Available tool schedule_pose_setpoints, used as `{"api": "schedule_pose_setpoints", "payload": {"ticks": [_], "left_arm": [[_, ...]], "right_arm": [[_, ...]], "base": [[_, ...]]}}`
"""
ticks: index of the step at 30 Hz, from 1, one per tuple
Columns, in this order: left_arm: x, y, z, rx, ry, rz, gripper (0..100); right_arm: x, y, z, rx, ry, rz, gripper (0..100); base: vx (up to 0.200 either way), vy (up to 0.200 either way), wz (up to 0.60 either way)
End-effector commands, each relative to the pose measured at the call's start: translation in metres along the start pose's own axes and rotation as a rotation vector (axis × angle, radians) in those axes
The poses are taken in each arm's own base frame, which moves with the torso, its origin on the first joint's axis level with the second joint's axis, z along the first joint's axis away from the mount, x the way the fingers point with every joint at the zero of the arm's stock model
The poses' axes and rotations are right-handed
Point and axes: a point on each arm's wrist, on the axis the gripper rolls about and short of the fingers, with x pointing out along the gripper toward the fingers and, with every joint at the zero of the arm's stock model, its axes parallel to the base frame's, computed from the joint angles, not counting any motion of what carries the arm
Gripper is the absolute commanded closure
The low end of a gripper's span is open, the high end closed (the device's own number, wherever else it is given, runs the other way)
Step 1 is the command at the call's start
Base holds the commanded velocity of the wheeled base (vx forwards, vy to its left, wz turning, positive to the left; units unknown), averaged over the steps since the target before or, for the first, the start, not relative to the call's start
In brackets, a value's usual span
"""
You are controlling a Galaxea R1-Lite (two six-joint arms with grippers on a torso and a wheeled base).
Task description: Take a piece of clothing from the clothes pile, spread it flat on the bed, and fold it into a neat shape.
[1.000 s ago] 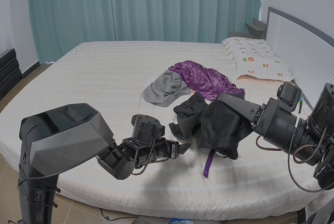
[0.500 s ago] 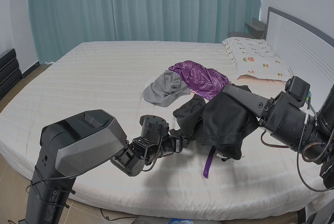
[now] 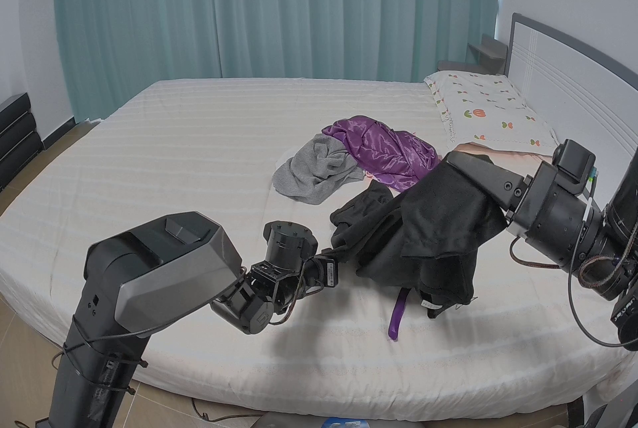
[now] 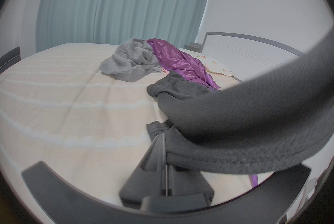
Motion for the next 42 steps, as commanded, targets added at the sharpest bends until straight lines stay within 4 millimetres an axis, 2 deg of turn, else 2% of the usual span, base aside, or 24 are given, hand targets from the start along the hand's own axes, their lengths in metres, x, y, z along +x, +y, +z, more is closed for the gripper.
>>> {"api": "schedule_pose_setpoints", "payload": {"ticks": [1, 2, 4, 7, 8, 9, 12, 15, 16, 17, 18, 20, 21, 22, 24, 27, 31, 34, 37, 42], "left_arm": [[-0.02, 0.004, 0.017, -0.031, -0.02, 0.018, 100], [-0.037, 0.006, 0.025, -0.042, -0.019, 0.023, 100], [-0.047, 0.008, 0.03, -0.052, -0.02, 0.027, 100], [-0.083, 0.011, 0.053, -0.12, -0.055, 0.033, 100], [-0.083, 0.011, 0.053, -0.12, -0.055, 0.033, 100], [-0.107, 0.009, 0.067, -0.163, -0.081, 0.019, 100], [-0.138, 0.007, 0.082, -0.205, -0.108, 0.004, 100], [-0.161, 0.006, 0.099, -0.242, -0.167, -0.007, 100], [-0.175, 0.006, 0.113, -0.267, -0.221, -0.015, 100], [-0.178, 0.007, 0.117, -0.275, -0.233, -0.018, 100], [-0.197, 0.009, 0.132, -0.314, -0.294, -0.03, 100], [-0.214, 0.011, 0.142, -0.334, -0.338, -0.039, 100], [-0.215, 0.011, 0.142, -0.336, -0.34, -0.038, 100], [-0.23, 0.014, 0.143, -0.339, -0.36, -0.036, 100], [-0.243, 0.018, 0.139, -0.346, -0.362, -0.027, 100], [-0.249, 0.022, 0.122, -0.379, -0.313, -0.013, 100], [-0.248, 0.026, 0.096, -0.418, -0.222, 0.004, 100], [-0.245, 0.026, 0.086, -0.451, -0.183, 0.003, 100], [-0.235, 0.028, 0.077, -0.479, -0.135, 0.008, 100], [-0.225, 0.027, 0.065, -0.552, -0.08, 0.016, 100]], "right_arm": [[0.007, -0.022, 0.001, 0.002, -0.003, -0.075, 100], [0.011, -0.037, 0.0, 0.006, 0.0, -0.124, 100], [0.014, -0.046, 0.0, 0.007, 0.0, -0.155, 100], [0.025, -0.074, 0.005, 0.011, -0.017, -0.238, 100], [0.025, -0.074, 0.005, 0.011, -0.017, -0.238, 100], [0.034, -0.091, 0.01, 0.011, -0.037, -0.282, 100], [0.052, -0.103, 0.024, -0.004, -0.1, -0.295, 100], [0.061, -0.097, 0.04, -0.031, -0.179, -0.294, 100], [0.064, -0.089, 0.051, -0.048, -0.227, -0.279, 100], [0.065, -0.087, 0.054, -0.051, -0.239, -0.272, 100], [0.066, -0.071, 0.071, -0.076, -0.3, -0.227, 100], [0.063, -0.058, 0.084, -0.087, -0.333, -0.199, 100], [0.063, -0.058, 0.085, -0.087, -0.333, -0.199, 100], [0.059, -0.056, 0.084, -0.084, -0.312, -0.208, 100], [0.057, -0.059, 0.075, -0.072, -0.272, -0.228, 100], [0.047, -0.073, 0.044, -0.043, -0.169, -0.283, 100], [0.039, -0.092, 0.014, -0.004, -0.06, -0.35, 100], [0.035, -0.1, 0.003, 0.01, -0.019, -0.382, 100], [0.034, -0.108, -0.007, 0.023, 0.018, -0.413, 100], [0.032, -0.113, -0.025, 0.042, 0.077, -0.437, 100]], "base": [[0.0, 0.0, 0.0], [0.0, 0.0, 0.0], [0.0, 0.0, 0.0], [0.0, 0.0, 0.0], [0.0, 0.0, 0.0], [0.0, 0.0, 0.0], [0.0, 0.0, 0.0], [0.0, 0.0, 0.0], [0.0, 0.0, 0.0], [0.0, 0.0, 0.0], [0.0, 0.0, 0.0], [0.0, 0.0, 0.0], [0.0, 0.0, 0.0], [0.0, 0.0, 0.0], [0.0, 0.0, 0.0], [0.0, 0.0, 0.0], [0.0, 0.0, 0.0], [0.0, 0.0, 0.0], [0.0, 0.0, 0.0], [0.0, 0.0, 0.0]]}}
